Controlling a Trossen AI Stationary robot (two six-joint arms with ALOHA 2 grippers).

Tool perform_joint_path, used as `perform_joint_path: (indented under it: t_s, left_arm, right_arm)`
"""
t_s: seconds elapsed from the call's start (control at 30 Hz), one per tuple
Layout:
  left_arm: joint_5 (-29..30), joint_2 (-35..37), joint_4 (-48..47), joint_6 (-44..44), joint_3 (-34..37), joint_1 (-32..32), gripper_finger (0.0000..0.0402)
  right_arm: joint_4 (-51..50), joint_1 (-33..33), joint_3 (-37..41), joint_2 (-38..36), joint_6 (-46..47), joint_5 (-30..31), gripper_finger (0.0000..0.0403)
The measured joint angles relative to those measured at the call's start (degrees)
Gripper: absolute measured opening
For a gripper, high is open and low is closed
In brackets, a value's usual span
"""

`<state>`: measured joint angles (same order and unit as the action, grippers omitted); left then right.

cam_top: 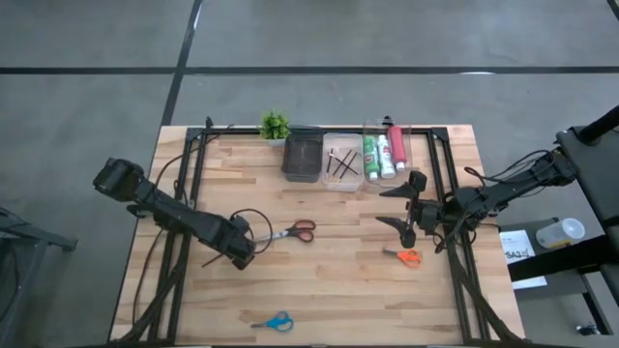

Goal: Pick & Place Paint Supplies
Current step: Put the silver paint brush into the white transparent bin

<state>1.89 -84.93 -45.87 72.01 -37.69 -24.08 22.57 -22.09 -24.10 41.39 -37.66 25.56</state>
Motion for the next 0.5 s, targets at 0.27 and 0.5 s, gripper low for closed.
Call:
perform_joint_path:
  t_s: [0.27, 0.5]
  left_arm:
    - [0.02, -0.02, 0.02, -0.02, 0.11, -0.15, 0.0092]
    - [0.00, -0.04, 0.68, -0.02, 0.13, -0.15, 0.0051]
  right_arm:
    - [-0.02, 0.00, 0.02, 0.00, -0.03, 0.00, 0.0288]
    - [-0.02, 0.00, 0.00, 0.00, -0.06, 0.00, 0.0288]
